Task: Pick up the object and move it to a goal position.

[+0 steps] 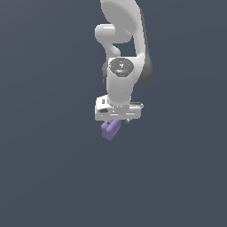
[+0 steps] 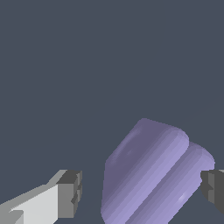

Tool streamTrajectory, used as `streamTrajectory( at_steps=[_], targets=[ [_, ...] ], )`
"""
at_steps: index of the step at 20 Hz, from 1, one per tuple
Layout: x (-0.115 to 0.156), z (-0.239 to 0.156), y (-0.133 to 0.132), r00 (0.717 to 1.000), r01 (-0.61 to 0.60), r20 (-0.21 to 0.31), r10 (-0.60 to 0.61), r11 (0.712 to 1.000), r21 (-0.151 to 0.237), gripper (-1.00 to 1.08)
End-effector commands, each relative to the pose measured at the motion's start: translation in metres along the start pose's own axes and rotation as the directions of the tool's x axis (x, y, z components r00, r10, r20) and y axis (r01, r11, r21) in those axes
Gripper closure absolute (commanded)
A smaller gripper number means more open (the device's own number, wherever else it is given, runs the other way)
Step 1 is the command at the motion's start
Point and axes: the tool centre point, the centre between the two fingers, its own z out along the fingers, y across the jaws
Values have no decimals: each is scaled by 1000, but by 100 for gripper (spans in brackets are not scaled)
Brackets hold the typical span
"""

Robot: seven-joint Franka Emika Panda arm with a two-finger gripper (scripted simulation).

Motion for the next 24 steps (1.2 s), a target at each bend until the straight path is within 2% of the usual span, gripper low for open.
streamTrajectory(
  at_steps=[1,13,24],
  targets=[
    [0,0,0,1000,0,0,0,1000,0,-92],
    [0,-4,-16,998,59,0,-59,998,16,-92],
    [-4,-2,-10,999,-47,-2,47,999,15,-92]
  ],
)
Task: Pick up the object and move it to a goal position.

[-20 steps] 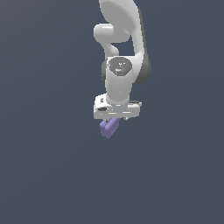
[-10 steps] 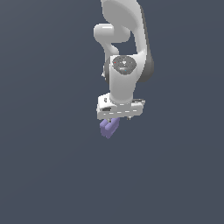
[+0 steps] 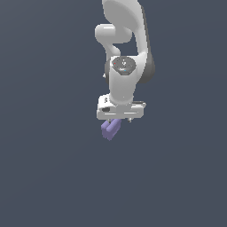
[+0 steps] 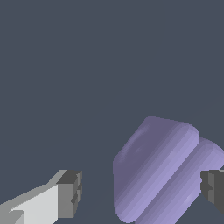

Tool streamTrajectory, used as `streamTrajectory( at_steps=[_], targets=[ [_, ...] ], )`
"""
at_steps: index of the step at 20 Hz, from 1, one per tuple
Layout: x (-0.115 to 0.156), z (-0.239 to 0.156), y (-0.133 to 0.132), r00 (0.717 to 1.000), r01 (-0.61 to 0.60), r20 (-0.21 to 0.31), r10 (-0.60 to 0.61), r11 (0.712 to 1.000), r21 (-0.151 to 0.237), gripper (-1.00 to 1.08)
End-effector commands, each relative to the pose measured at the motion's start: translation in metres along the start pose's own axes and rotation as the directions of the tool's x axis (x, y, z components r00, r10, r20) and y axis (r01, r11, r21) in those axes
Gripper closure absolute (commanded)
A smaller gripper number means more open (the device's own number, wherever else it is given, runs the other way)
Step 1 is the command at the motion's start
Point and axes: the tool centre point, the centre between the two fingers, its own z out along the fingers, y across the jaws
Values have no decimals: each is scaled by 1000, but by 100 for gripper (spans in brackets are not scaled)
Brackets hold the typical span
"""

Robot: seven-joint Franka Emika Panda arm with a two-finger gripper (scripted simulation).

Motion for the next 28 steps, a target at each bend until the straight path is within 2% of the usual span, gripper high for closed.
streamTrajectory(
  at_steps=[1,5,9,19,24,28],
  targets=[
    [-1,1,2,999,-42,-2,42,999,0,-92],
    [-5,2,7,991,-131,-6,131,991,1,-92],
    [-9,4,14,970,-243,-10,243,970,3,-92],
    [-20,8,29,865,-501,-21,501,865,13,-92],
    [-23,9,34,819,-573,-23,573,819,17,-92],
    [-25,9,36,796,-604,-24,605,797,19,-92]
  ],
)
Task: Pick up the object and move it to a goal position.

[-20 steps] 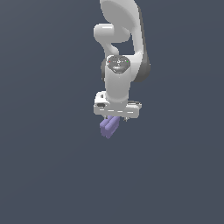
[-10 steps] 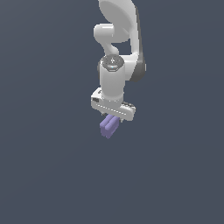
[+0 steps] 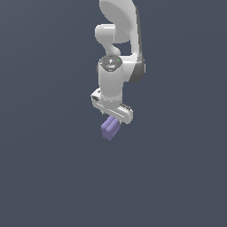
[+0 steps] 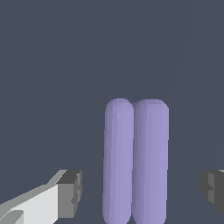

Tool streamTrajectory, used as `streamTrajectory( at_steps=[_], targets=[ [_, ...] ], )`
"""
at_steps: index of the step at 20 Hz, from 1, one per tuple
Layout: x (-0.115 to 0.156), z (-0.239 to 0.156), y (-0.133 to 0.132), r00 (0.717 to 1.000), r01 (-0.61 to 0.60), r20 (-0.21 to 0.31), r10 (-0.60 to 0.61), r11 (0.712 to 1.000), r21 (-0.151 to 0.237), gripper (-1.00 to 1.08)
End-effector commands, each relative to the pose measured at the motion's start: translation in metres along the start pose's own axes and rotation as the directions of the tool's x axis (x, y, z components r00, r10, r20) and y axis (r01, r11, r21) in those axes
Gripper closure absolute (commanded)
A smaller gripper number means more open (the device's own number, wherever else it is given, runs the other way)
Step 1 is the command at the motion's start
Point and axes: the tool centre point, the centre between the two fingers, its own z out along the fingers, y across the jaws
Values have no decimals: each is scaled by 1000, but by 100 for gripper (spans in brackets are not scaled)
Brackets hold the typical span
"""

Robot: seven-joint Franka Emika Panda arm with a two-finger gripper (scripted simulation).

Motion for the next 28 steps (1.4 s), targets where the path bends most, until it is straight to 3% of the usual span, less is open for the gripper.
streamTrajectory(
  at_steps=[1,8,23,24,28],
  targets=[
    [0,0,1,1000,-21,-1,21,1000,1,-92],
    [0,3,2,1000,-23,-1,23,1000,1,-92],
    [0,50,2,1000,-28,-1,28,1000,1,-92],
    [0,50,2,1000,-28,-1,28,1000,1,108],
    [0,50,2,1000,-28,-1,28,1000,1,108]
  ],
)
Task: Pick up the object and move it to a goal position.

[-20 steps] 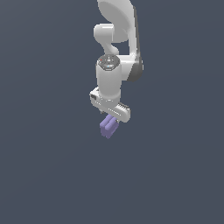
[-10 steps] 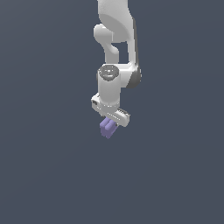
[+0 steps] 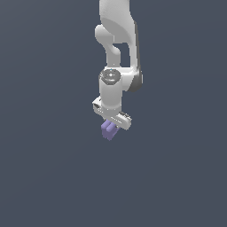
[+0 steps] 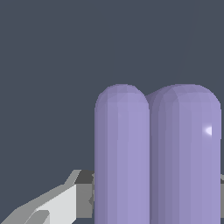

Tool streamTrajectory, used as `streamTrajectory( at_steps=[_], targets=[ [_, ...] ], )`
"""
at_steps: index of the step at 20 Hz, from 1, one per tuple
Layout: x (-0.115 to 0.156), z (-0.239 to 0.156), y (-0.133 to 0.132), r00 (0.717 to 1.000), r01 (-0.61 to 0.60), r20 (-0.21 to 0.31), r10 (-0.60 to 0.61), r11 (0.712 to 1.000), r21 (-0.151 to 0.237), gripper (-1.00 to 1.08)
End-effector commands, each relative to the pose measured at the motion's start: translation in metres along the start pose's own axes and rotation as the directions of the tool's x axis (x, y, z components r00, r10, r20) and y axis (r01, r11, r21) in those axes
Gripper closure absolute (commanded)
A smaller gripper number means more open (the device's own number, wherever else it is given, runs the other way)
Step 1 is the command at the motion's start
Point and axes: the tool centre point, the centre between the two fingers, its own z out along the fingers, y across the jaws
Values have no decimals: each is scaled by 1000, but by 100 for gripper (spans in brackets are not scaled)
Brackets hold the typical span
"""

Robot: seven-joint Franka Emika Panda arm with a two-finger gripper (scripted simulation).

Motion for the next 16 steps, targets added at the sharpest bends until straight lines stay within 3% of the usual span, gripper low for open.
streamTrajectory(
  at_steps=[1,16],
  targets=[
    [0,1,0,1000,-1,0,1,1000,-1,108],
    [2,-27,-15,1000,-1,0,1,1000,0,108]
  ],
)
